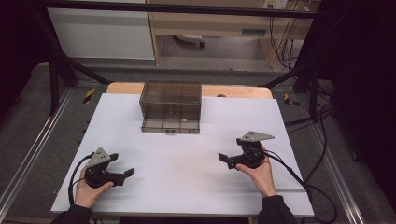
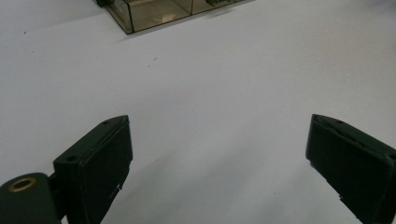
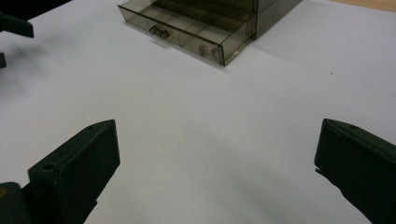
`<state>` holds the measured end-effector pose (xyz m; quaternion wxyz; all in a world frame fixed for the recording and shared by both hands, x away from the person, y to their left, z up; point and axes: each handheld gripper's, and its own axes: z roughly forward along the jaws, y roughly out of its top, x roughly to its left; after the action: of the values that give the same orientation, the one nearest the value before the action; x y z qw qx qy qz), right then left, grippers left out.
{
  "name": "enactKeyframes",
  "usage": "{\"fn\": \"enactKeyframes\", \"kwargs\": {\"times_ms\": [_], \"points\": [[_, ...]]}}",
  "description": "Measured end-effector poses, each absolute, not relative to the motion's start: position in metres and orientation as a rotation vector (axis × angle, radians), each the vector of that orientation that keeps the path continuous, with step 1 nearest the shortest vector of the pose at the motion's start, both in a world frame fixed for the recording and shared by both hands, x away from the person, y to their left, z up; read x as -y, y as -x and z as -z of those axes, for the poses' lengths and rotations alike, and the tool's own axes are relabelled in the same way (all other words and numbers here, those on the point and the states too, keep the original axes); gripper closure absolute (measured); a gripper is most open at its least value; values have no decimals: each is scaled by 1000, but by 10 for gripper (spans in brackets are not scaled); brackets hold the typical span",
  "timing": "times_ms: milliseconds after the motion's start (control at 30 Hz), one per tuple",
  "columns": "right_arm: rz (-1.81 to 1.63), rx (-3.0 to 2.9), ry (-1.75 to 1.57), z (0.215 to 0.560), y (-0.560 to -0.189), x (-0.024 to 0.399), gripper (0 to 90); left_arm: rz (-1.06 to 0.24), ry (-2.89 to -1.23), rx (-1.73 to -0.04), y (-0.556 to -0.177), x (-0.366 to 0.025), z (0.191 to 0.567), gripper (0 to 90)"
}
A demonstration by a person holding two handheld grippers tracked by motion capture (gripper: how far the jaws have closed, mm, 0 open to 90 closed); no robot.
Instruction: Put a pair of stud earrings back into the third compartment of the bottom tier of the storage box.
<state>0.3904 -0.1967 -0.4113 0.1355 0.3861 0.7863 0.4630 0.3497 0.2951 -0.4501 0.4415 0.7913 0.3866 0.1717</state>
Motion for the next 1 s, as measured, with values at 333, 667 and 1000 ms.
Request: {"fn": "enactKeyframes", "kwargs": {"times_ms": [333,667,1000], "points": [[-1347,-2295,-1147,431,-372,225,7,-428,-1969,-954,-349,-295,450,68],[-1371,-2272,-1192,447,-355,259,8,-423,-1974,-952,-349,-293,450,67],[-1393,-2264,-1214,454,-349,276,8,-422,-1977,-948,-349,-293,450,67]]}}
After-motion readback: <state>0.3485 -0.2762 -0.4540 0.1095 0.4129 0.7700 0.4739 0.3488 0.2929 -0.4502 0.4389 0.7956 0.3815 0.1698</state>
